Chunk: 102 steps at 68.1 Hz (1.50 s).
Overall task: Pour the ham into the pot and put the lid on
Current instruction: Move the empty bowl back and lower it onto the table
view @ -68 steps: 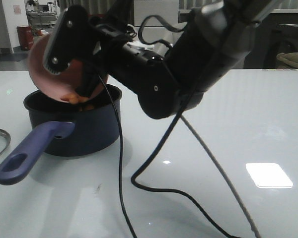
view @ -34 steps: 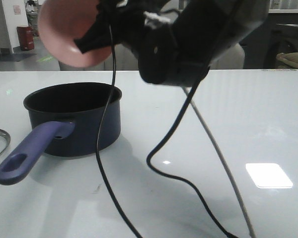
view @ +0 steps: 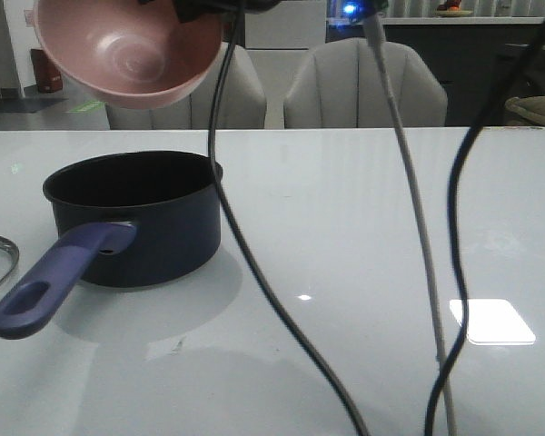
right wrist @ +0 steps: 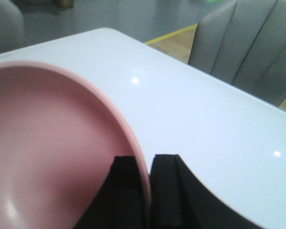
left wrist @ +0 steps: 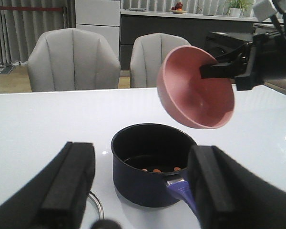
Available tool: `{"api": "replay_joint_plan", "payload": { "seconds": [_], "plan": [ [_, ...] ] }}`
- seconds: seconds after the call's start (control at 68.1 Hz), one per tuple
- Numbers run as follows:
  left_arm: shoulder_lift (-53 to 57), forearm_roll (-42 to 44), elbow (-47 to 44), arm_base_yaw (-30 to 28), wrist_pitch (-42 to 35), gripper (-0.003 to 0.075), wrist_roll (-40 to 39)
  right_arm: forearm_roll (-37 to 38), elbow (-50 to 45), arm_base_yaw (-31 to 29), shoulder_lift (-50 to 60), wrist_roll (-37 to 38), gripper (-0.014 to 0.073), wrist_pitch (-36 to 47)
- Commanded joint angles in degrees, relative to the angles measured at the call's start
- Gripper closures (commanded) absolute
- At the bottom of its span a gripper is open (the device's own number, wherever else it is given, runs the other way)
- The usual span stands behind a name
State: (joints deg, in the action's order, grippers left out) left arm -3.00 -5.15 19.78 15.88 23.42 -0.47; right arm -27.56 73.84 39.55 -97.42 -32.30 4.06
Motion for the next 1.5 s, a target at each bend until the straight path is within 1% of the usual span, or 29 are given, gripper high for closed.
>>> {"api": "replay_joint_plan", "payload": {
  "seconds": [0.0,0.118,0.206,0.235,0.323,0.411,0.485,0.573,0.676,0.97,1.161,1.293,1.484],
  "plan": [
    [-0.8,-0.3,1.6,0.4,-4.5,0.0262,-0.1,-0.1,1.4,-3.2,5.7,-0.4,0.0456,-5.6],
    [-0.8,-0.3,1.6,0.4,-4.5,0.0262,-0.1,1.6,1.4,-8.6,8.4,-0.4,0.0454,-15.0],
    [-0.8,-0.3,1.6,0.4,-4.5,0.0262,-0.1,6.5,1.4,-12.9,10.3,-0.1,0.0454,-21.5],
    [-0.8,-0.3,1.6,0.4,-4.5,0.0262,-0.1,8.0,1.4,-14.1,10.8,1.2,0.0454,-23.3],
    [-0.8,-0.3,1.6,0.4,-4.5,0.0262,-0.1,13.3,1.4,-18.4,12.0,6.9,0.0454,-27.8],
    [-0.8,-0.3,1.6,0.4,-4.5,0.0262,-0.1,16.7,1.3,-22.4,12.0,14.8,0.0454,-30.9],
    [-0.8,-0.3,1.6,0.4,-4.5,0.0262,-0.1,17.0,1.3,-25.3,11.2,21.7,0.0454,-34.5],
    [-0.8,-0.3,1.6,0.4,-4.5,0.0262,-0.1,16.7,1.3,-27.7,9.5,27.2,0.0454,-38.3],
    [-0.8,-0.3,1.6,0.4,-4.5,0.0262,-0.1,16.7,1.3,-28.5,7.0,27.8,0.0454,-39.9],
    [-0.8,-0.3,1.6,0.4,-4.5,0.0262,-0.1,16.7,1.3,-28.5,-2.3,28.9,0.0454,-39.4],
    [-0.8,-0.3,1.6,0.4,-4.5,0.0262,-0.1,16.7,1.3,-28.5,-5.7,29.0,0.0448,-38.6],
    [-0.8,-0.3,1.6,0.4,-4.5,0.0262,-0.1,16.7,1.3,-28.5,-7.3,29.0,0.0374,-38.6],
    [-0.8,-0.3,1.6,0.4,-4.5,0.0262,-0.1,16.8,1.3,-28.5,-7.9,29.0,0.0199,-38.4]
  ]
}}
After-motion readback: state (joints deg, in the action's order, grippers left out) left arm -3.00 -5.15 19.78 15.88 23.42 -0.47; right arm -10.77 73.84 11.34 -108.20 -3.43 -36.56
